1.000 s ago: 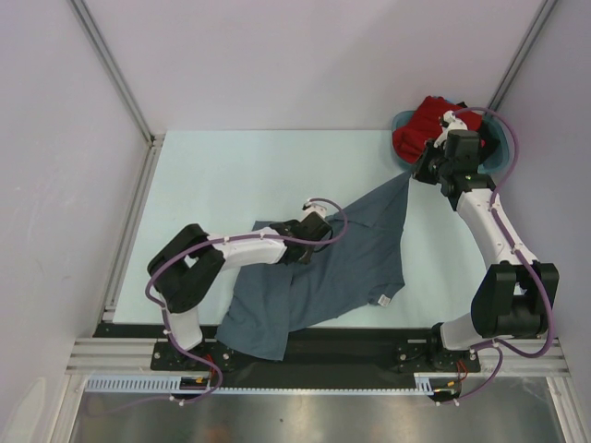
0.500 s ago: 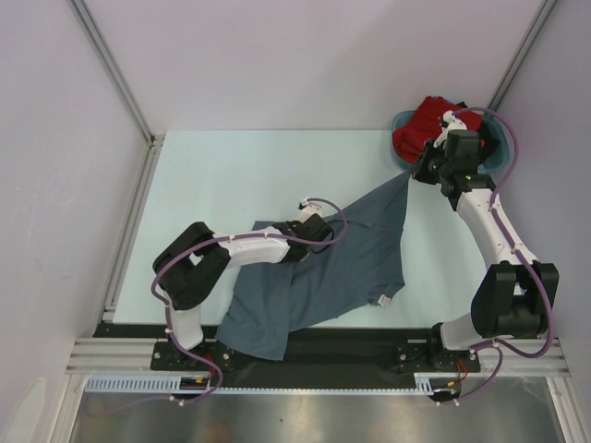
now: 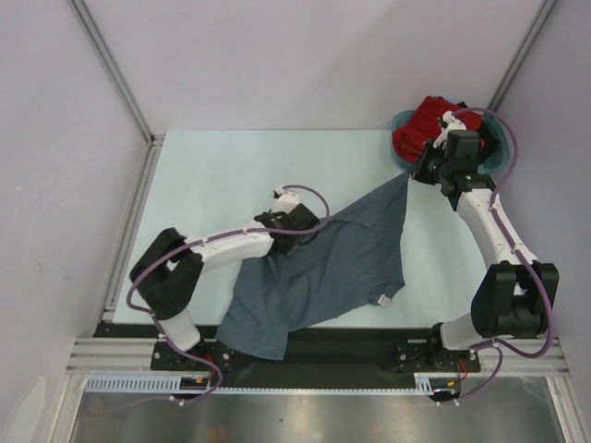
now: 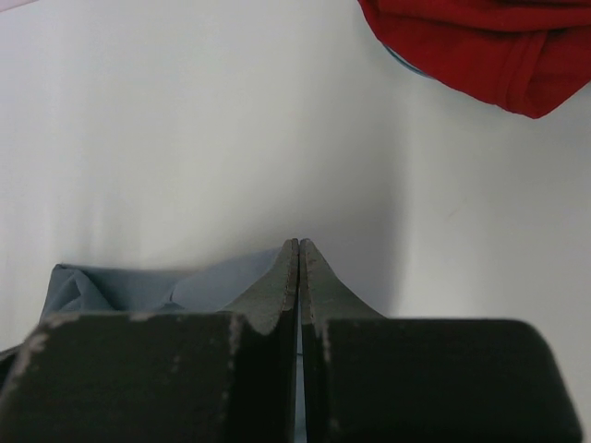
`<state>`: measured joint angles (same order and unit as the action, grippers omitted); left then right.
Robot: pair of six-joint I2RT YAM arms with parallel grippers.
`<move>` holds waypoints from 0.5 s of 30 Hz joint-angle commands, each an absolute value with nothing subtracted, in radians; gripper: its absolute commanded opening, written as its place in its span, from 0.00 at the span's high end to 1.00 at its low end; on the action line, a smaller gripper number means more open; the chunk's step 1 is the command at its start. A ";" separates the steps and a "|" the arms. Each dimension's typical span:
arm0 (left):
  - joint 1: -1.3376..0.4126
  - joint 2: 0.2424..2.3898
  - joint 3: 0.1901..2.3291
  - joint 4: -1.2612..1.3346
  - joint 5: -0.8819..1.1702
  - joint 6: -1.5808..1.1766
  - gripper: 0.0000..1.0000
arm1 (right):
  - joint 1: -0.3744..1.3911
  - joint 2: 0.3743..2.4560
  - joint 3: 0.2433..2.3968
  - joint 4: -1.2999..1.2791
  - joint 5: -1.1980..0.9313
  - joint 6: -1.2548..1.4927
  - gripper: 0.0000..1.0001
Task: Fold and stack the t-shirts
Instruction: Flatten the tshirt out
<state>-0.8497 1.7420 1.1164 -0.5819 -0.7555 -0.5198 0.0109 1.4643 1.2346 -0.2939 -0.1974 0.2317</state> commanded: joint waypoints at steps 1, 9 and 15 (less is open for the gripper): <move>-0.743 1.594 1.085 -0.635 -0.813 -0.641 1.00 | 0.006 1.442 1.259 -0.275 -0.216 0.225 1.00; -0.493 1.349 0.928 -0.554 -0.698 -0.733 1.00 | 0.008 1.443 1.264 -0.270 -0.229 0.229 1.00; -0.327 1.166 0.845 -0.538 -0.667 -0.814 1.00 | 0.008 1.447 1.267 -0.275 -0.235 0.229 1.00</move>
<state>-0.3683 1.2533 0.8600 -0.5697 -0.6872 -0.7315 0.0109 1.4643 1.2346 -0.2943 -0.2222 0.2321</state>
